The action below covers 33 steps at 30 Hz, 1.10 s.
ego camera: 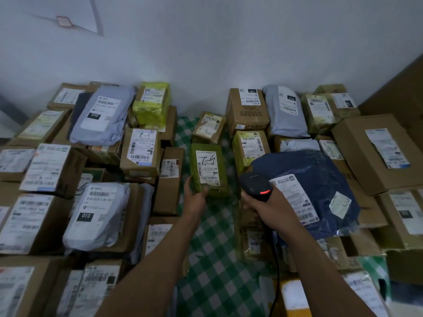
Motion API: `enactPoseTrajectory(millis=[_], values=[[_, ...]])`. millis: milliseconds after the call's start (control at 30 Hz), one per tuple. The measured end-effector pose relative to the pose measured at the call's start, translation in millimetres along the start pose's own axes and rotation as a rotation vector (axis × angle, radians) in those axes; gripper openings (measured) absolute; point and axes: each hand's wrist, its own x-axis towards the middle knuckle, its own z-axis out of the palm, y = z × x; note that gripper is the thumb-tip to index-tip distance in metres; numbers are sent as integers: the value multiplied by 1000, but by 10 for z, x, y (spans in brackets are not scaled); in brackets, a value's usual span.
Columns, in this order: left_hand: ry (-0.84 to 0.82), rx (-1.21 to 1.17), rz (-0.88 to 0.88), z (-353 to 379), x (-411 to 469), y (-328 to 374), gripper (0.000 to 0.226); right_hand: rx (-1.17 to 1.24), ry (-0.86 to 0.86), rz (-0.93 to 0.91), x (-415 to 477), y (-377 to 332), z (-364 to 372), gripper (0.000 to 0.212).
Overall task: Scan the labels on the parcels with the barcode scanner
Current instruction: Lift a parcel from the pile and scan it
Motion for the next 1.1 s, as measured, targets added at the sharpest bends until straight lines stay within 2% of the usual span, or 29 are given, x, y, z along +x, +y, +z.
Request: enactPoseTrajectory(millis=[67, 167, 367, 467, 567, 667, 867, 1000, 1100], values=[[22, -33, 41, -135, -190, -47, 77, -2, 5, -19, -54, -45, 28, 43], [13, -180, 106, -282, -466, -129, 71, 11, 24, -77, -182, -128, 113, 68], [-91, -269, 219, -381, -1097, -127, 64, 183, 94, -169, -546, -229, 313, 47], [-79, -238, 229, -376, -1285, -45, 55, 253, 141, -217, -726, -219, 362, 50], [-92, -181, 225, -400, -1321, 40, 35, 205, 197, -275, -856, -186, 372, 56], [-102, -150, 216, -463, -1311, 128, 27, 201, 227, -295, -943, -178, 370, 58], [-165, -93, 330, -570, -1358, 191, 46, 181, 238, -327, -1044, -264, 268, 51], [-80, 9, 453, -586, -1382, 237, 61, 129, 184, -325, -1136, -342, 231, 44], [-22, 1, 506, -564, -1273, 283, 76, 115, 61, -270, -1214, -396, 258, 45]])
